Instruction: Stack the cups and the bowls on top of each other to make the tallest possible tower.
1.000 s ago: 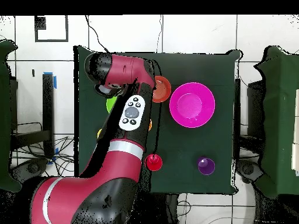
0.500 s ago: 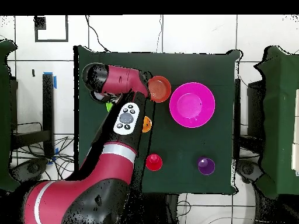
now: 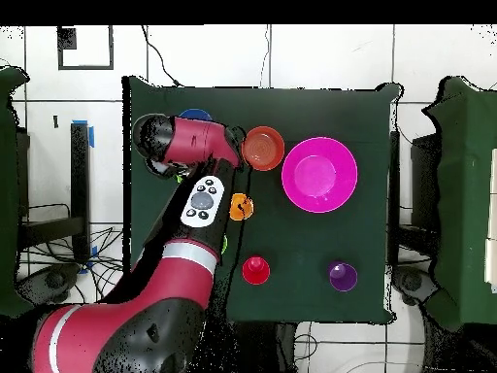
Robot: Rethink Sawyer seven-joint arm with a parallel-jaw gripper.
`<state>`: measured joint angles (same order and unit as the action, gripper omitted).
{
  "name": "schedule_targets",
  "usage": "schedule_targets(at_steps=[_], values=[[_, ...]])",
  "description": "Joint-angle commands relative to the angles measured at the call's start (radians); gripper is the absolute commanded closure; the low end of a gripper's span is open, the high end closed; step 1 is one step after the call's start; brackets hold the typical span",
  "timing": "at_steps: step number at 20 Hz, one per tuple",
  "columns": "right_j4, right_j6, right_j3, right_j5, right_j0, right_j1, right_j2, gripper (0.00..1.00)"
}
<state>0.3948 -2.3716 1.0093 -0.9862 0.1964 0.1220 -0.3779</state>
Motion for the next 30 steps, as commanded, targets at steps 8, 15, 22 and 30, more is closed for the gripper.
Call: schedule_targets(at_steps=[8,15,22,30], values=[[0.070,-0.264,-0.012,0.026,0.011,-0.045,0.082,0.00],[0.072,-0.241,-0.053,0.086,0.019,-0.095,0.072,0.00],[0.120,-0.298,-0.053,0.117,0.026,-0.103,0.078,0.00],[0.090,-0.216,0.071,0.047,0.023,-0.008,0.058,0.00]])
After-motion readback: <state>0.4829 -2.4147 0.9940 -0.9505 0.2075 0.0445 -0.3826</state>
